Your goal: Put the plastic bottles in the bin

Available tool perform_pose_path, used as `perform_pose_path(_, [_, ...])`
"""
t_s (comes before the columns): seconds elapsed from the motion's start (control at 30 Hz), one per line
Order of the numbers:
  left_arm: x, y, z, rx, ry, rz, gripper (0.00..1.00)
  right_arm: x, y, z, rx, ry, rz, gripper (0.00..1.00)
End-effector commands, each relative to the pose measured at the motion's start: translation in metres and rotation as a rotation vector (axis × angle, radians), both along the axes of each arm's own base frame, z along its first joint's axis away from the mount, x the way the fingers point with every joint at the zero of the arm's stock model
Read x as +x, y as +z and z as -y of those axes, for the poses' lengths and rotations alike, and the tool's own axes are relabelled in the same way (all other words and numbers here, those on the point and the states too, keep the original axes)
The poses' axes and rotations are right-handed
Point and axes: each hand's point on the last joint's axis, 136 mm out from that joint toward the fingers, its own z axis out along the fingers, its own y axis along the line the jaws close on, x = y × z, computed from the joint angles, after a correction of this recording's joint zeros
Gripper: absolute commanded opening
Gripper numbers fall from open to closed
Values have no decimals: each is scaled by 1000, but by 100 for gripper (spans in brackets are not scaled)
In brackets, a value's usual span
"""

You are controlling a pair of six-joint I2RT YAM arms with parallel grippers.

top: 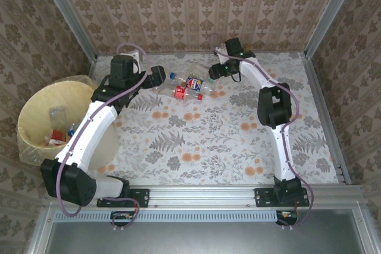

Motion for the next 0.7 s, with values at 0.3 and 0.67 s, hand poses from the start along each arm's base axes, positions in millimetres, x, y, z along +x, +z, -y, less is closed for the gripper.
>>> perform_pose_path(0.3, [9,-7,3,15,-44,-11,100,-36,-52,-12,-172,20,-248,68])
perform_pose_path(0.67, [12,-19,7,6,-56,-30,100,-47,-28,-9,-198,-14,-254,44])
